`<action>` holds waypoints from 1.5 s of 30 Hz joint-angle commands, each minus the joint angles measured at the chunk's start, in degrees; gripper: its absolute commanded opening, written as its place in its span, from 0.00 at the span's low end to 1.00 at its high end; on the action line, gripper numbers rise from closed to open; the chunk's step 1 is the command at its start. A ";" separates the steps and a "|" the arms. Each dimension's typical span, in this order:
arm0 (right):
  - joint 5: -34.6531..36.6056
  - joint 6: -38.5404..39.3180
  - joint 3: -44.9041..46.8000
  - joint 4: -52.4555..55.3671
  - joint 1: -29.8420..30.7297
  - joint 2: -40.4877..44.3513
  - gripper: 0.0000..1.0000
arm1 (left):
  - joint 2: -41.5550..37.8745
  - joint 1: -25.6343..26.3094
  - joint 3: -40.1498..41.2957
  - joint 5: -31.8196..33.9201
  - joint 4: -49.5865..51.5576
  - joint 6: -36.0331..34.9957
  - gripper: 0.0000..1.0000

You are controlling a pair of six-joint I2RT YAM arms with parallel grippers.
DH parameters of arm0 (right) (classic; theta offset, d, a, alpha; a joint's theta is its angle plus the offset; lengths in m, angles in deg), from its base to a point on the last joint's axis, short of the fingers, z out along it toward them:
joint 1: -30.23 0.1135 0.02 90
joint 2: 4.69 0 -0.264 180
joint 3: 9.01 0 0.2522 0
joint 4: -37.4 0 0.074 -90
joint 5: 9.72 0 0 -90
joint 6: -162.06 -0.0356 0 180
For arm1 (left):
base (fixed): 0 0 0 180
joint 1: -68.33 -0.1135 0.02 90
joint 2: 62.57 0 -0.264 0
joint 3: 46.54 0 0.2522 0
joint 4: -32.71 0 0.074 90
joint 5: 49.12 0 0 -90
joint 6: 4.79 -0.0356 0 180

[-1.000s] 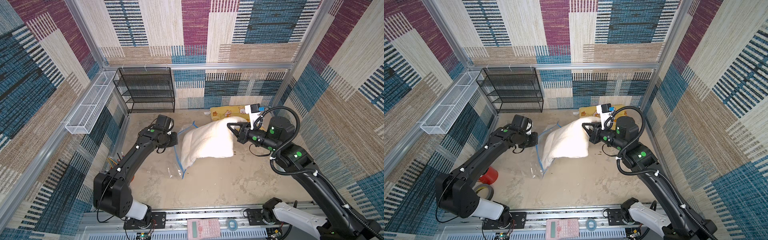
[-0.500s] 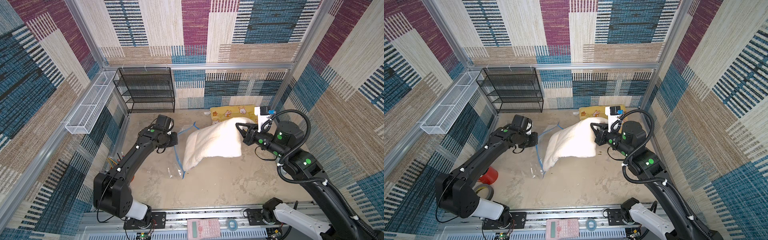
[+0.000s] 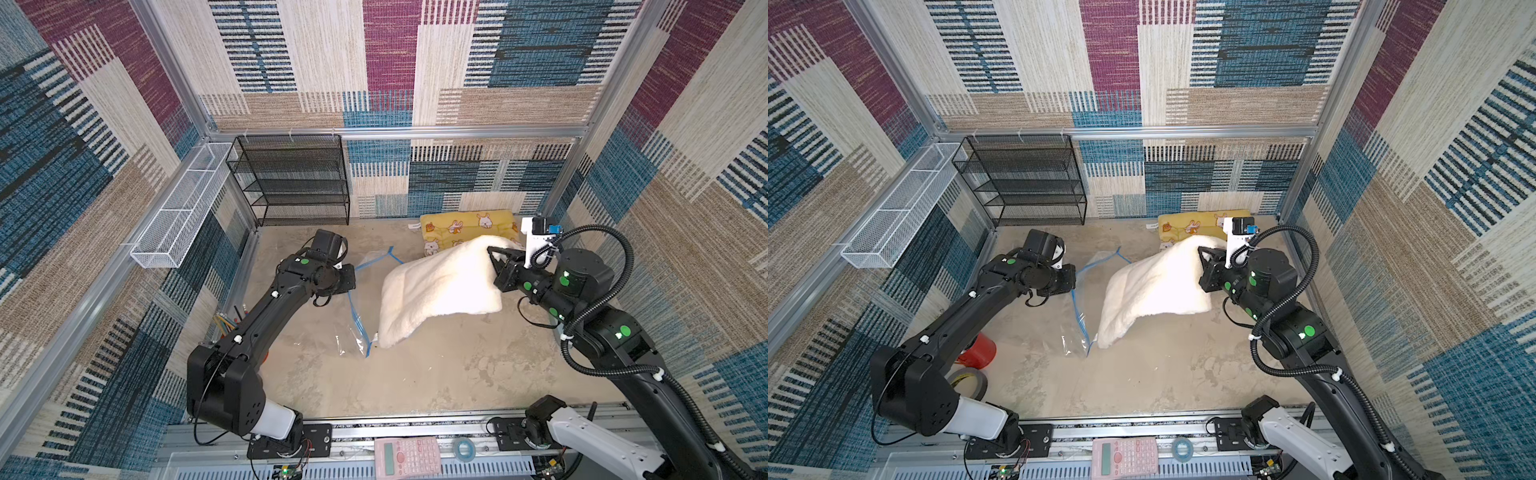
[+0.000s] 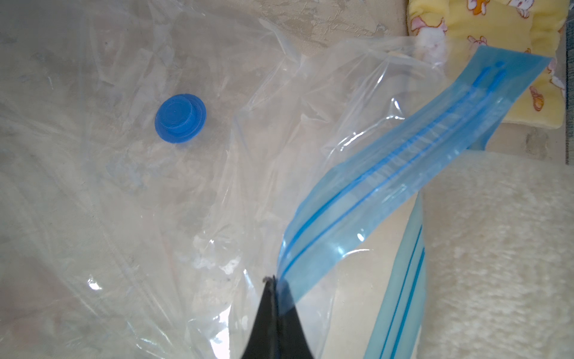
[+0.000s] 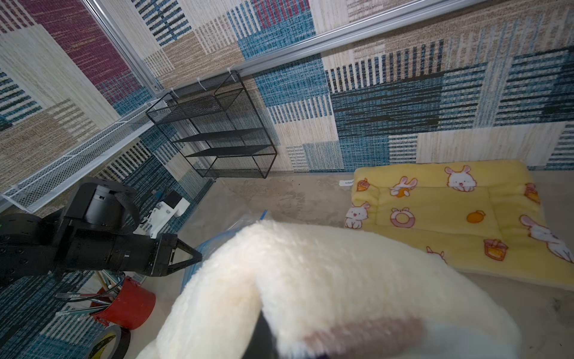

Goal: Take the blanket out of the vacuum bag
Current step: Place the blanket at the center of the board.

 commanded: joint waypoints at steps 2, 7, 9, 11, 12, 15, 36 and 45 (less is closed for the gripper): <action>4.11 1.29 1.00 -0.82 -0.06 1.66 0.00 | 0.17 -0.04 -0.30 0.45 0.21 -0.86 0.00; 6.20 2.37 1.40 -0.94 -0.06 3.10 0.00 | 0.25 -0.06 -0.32 0.67 0.23 -0.89 0.00; 6.78 2.88 1.08 -0.67 -0.06 3.44 0.00 | 0.26 -0.03 -0.38 0.88 0.20 -1.00 0.00; 7.29 3.33 1.12 -0.49 -0.06 3.85 0.00 | 0.14 -0.03 -0.38 1.03 0.24 -0.98 0.00; 7.46 3.51 1.11 -0.26 -0.06 4.04 0.00 | 0.20 -0.02 -0.38 1.14 0.18 -0.95 0.00; 8.40 4.03 1.21 0.54 0.01 4.55 0.00 | 0.29 -0.02 -0.37 1.24 0.23 -0.99 0.00; 22.90 8.64 -1.14 7.15 -0.05 1.71 0.00 | 0.73 -0.02 -0.30 1.09 0.24 -0.98 0.00; 25.43 8.88 -7.73 15.89 -0.06 0.67 0.00 | 0.70 -0.04 -0.23 0.96 0.19 -0.95 0.00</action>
